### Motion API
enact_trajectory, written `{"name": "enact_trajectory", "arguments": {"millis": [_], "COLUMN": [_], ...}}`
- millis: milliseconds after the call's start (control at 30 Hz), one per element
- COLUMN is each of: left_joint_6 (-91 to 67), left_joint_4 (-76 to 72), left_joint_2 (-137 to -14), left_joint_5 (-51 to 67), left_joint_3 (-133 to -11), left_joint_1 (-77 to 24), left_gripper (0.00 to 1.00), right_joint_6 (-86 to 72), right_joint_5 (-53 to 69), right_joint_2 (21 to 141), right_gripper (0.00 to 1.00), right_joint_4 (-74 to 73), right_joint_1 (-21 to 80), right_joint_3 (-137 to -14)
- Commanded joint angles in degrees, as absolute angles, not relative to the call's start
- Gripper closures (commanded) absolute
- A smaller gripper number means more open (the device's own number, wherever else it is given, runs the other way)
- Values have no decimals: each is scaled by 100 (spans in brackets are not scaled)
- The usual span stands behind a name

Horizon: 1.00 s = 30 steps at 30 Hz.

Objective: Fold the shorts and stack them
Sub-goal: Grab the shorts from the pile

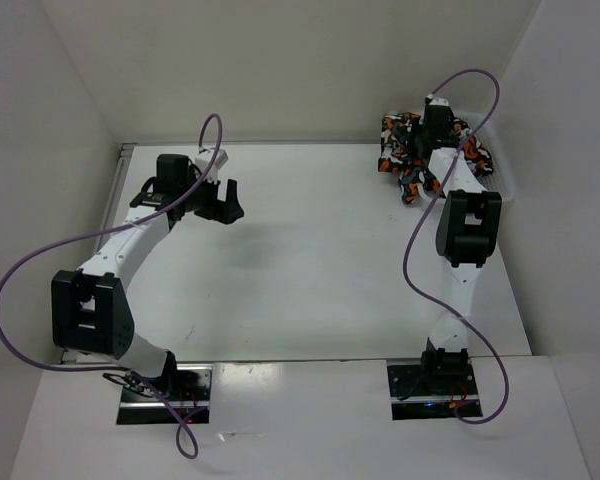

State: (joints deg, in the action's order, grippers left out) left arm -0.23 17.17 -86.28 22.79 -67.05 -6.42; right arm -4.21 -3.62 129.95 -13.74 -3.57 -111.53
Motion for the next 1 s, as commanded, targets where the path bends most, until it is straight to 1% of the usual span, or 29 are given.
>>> {"name": "enact_trajectory", "arguments": {"millis": [0,33,100,167,200,233,267,300,333,433,467,600,700,867,900,967], "left_joint_6": [0,0,0,0,0,0,0,0,0,0,0,0,0,0,0,0], "left_joint_4": [1679,1679,1679,1626,1626,1626,1626,1626,1626,1626,1626,1626,1626,1451,1398,1318], "left_joint_2": [-8692,-8692,-8692,-8640,-8640,-8579,-8578,-8500,-8499,-8376,-8306,-8122,-8060,-7893,-7823,-7727], "left_joint_5": [2338,2286,2285,2337,2338,2338,2390,2391,2391,2443,2443,2496,2496,2496,2435,2356], "left_joint_3": [-6636,-6636,-6636,-6636,-6636,-6636,-6636,-6575,-6574,-6461,-6460,-6276,-6223,-6223,-6223,-6223], "left_joint_1": [-624,-624,-624,-624,-624,-624,-624,-624,-624,-624,-624,-624,-624,-624,-624,-624], "left_gripper": [1,1,1,1,1,1,1,1,1,1,1,1,1,1,1,1], "right_joint_6": [-527,-527,-457,-343,-343,-273,-272,-272,-272,-220,-141,-79,78,465,570,650], "right_joint_5": [-790,-956,-1133,-1203,-1204,-1091,-1038,-976,-976,-1046,-1116,-1169,-1169,-1556,-1608,-1670], "right_joint_2": [12911,12833,12727,12543,12542,12464,12463,12393,12393,12340,12340,12147,11937,11479,11400,11198], "right_gripper": [65,74,80,79,74,50,48,52,65,90,100,100,100,100,100,100], "right_joint_4": [-1143,-1143,-1081,-1020,-1020,-1020,-1020,-1020,-1020,-1020,-967,-967,-915,-739,-738,-817], "right_joint_1": [-281,-281,-281,-281,-281,-281,-281,-281,-281,-281,-281,-281,-212,280,377,728], "right_joint_3": [-11636,-11637,-11689,-11689,-11689,-11689,-11689,-11637,-11637,-11522,-11462,-11399,-11610,-12558,-12916,-13322]}}
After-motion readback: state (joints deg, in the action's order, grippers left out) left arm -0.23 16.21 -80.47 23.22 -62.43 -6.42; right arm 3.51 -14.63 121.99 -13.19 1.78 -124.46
